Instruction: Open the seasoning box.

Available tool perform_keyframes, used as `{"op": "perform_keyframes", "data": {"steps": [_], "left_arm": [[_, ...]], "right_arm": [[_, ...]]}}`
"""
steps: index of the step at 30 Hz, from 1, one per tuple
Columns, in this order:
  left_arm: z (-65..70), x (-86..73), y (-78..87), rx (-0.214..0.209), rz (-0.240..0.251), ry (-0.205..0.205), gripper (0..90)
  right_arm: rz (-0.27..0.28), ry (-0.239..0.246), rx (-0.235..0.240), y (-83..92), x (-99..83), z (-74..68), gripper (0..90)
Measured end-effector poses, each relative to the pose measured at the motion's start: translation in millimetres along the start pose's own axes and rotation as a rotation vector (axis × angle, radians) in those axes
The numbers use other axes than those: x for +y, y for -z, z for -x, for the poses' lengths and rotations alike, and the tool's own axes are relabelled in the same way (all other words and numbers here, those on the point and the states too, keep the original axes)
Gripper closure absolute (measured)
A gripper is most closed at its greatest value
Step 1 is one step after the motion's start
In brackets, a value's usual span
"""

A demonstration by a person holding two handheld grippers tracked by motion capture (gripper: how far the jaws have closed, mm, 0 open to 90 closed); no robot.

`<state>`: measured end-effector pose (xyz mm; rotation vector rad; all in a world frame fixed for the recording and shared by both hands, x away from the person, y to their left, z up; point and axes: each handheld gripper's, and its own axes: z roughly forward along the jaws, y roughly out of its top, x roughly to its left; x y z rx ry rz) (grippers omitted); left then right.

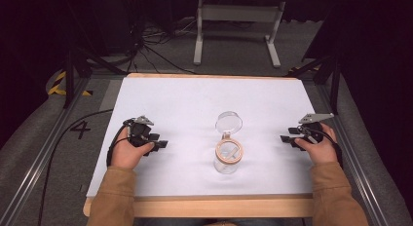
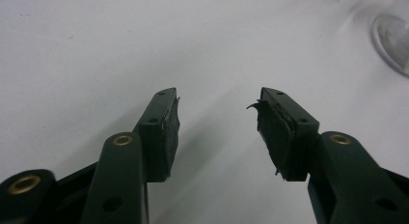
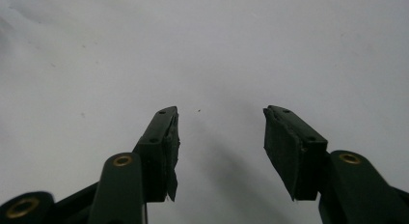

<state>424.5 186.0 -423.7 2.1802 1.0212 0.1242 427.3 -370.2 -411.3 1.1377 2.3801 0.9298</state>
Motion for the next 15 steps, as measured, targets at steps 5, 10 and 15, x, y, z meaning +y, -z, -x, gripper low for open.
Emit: {"op": "perform_keyframes", "data": {"steps": [5, 10, 15], "left_arm": [[0.8, -3.0, -9.8, -0.008, -0.027, -0.062, 48.0], [0.1, -4.6, -13.3, -0.014, -0.027, -0.075, 47.2], [2.2, -4.6, -15.0, -0.024, -0.044, -0.087, 44.5]], "right_arm": [[-0.003, -0.01, 0.024, -15.7, -6.2, -1.4, 47.4], [0.012, 0.006, 0.017, -22.0, -8.4, -3.4, 47.5], [0.021, 0.013, 0.014, -25.2, -9.5, -5.5, 47.4]]}}
